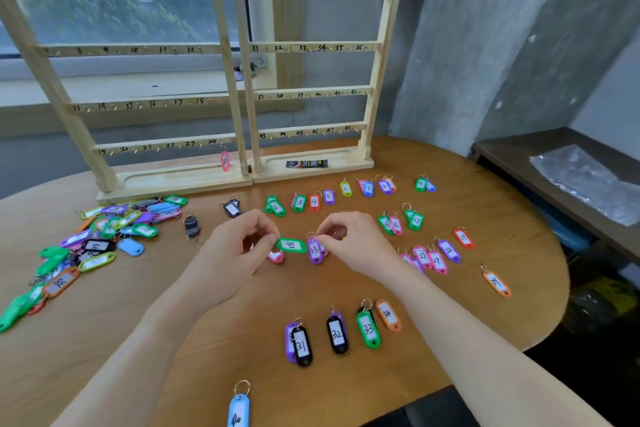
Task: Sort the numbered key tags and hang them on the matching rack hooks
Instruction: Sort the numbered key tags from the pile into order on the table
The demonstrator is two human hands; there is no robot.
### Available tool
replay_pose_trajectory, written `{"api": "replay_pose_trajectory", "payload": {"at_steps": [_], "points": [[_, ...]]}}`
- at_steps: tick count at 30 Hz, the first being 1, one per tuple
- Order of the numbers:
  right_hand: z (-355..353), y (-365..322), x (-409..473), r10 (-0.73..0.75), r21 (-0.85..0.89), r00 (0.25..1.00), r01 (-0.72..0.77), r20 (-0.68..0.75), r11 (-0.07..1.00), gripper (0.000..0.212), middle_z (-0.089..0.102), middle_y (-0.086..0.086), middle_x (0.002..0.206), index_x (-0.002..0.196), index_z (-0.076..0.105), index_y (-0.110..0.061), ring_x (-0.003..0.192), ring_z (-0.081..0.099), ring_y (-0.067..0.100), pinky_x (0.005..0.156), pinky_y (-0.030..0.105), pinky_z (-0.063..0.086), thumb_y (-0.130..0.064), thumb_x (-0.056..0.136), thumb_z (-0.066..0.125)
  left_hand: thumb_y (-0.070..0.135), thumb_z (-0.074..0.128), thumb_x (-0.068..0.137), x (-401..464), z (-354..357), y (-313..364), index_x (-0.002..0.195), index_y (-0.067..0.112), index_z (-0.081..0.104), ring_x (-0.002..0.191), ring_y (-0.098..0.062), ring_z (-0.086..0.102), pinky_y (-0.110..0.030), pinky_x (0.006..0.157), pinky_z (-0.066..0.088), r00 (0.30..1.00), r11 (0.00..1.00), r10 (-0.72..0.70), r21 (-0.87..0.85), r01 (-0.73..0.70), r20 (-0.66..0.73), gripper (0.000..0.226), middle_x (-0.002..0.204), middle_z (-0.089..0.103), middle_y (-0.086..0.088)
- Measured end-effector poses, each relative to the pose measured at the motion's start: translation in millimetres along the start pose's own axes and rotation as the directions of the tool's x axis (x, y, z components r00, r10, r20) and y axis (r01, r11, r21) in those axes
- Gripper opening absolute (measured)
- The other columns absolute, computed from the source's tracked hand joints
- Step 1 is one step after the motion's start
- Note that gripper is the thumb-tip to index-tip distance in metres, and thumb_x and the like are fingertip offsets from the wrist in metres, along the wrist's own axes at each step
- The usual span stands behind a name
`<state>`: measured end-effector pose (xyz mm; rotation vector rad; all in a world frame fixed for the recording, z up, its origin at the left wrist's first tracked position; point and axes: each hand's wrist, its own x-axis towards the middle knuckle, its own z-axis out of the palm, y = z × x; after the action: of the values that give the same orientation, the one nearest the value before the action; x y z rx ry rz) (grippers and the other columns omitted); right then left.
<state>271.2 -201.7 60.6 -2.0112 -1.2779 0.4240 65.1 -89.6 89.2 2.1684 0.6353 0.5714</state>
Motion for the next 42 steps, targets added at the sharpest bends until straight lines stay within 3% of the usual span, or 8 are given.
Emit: {"api": "replay_pose_trajectory", "payload": {"at_steps": [6,10,15,20,25,33,38,42], "points": [[-62,50,-27,0.106,0.099,0.978,-0.089,-0.18,0.991,0.012,0.072,-0.012,0.078,0.081,0.075,-0.019,0.073,0.063,-0.002,0.068,0.01,0.045,-0.013,0.09,0.069,0.012,0.067,0.095,39,51,40,0.089,0.025,0.07,0.072,-0.002,0.066,-0.015,0.066,0.047,0.99,1.0,0.031,-0.006,-0.03,0.134,0.014,0.08,0.072,0.015],[-105,85,-41,0.172,0.157,0.939,-0.13,-0.299,0.979,0.014,0.072,-0.013,0.072,0.078,0.075,-0.022,0.07,0.063,0.0,0.064,0.012,0.046,-0.014,0.089,0.071,0.018,0.071,0.092,74,90,68,0.087,0.026,0.072,0.078,-0.027,0.072,-0.043,0.072,0.058,0.973,1.0,0.018,-0.004,-0.018,0.23,0.01,0.081,0.075,0.005],[-147,125,-59,0.228,0.211,0.896,-0.156,-0.381,0.965,0.016,0.072,-0.013,0.073,0.078,0.074,-0.024,0.073,0.066,0.004,0.067,0.015,0.048,-0.014,0.09,0.071,0.012,0.077,0.087,128,141,104,0.08,0.02,0.072,0.065,-0.006,0.067,-0.016,0.062,0.049,0.953,0.998,0.061,0.01,-0.067,0.297,0.011,0.073,0.073,0.006],[-169,157,-69,0.276,0.227,0.87,-0.196,-0.409,0.954,0.016,0.073,-0.011,0.077,0.079,0.074,-0.025,0.077,0.067,0.005,0.067,0.011,0.046,-0.015,0.091,0.071,0.008,0.079,0.082,180,192,120,0.078,0.018,0.071,0.063,0.0,0.062,-0.015,0.061,0.048,0.944,0.993,0.103,0.029,-0.118,0.314,0.013,0.074,0.071,0.008],[-183,180,-73,0.281,0.209,0.867,-0.211,-0.411,0.955,0.016,0.071,-0.016,0.077,0.08,0.073,-0.026,0.078,0.066,0.004,0.068,0.012,0.046,-0.017,0.093,0.07,0.002,0.078,0.079,219,233,113,0.08,0.019,0.069,0.064,-0.005,0.062,-0.029,0.069,0.056,0.938,0.994,0.085,0.034,-0.102,0.335,0.019,0.075,0.069,0.005],[-189,200,-61,0.275,0.182,0.883,-0.22,-0.38,0.958,0.017,0.071,-0.014,0.077,0.08,0.072,-0.028,0.08,0.066,0.005,0.07,0.014,0.049,-0.018,0.094,0.068,0.003,0.075,0.082,250,266,94,0.081,0.025,0.067,0.068,0.005,0.058,-0.01,0.065,0.046,0.895,0.974,0.098,0.143,-0.176,0.435,0.023,0.084,0.066,0.01],[-186,197,-47,0.262,0.178,0.896,-0.209,-0.359,0.961,0.017,0.071,-0.013,0.076,0.08,0.073,-0.026,0.079,0.066,0.004,0.07,0.012,0.048,-0.017,0.094,0.069,0.012,0.076,0.085,255,269,88,0.087,0.025,0.071,0.087,-0.002,0.064,-0.018,0.078,0.051,0.881,0.951,0.138,0.189,-0.246,0.452,0.014,0.09,0.068,0.013],[-182,190,-36,0.246,0.173,0.903,-0.195,-0.352,0.965,0.014,0.071,-0.012,0.077,0.082,0.074,-0.023,0.081,0.065,0.002,0.07,0.011,0.049,-0.016,0.094,0.068,0.012,0.074,0.086,251,254,81,0.087,0.027,0.07,0.086,-0.002,0.064,-0.011,0.075,0.046,0.901,0.956,0.141,0.179,-0.231,0.411,0.016,0.089,0.069,0.013]]}}
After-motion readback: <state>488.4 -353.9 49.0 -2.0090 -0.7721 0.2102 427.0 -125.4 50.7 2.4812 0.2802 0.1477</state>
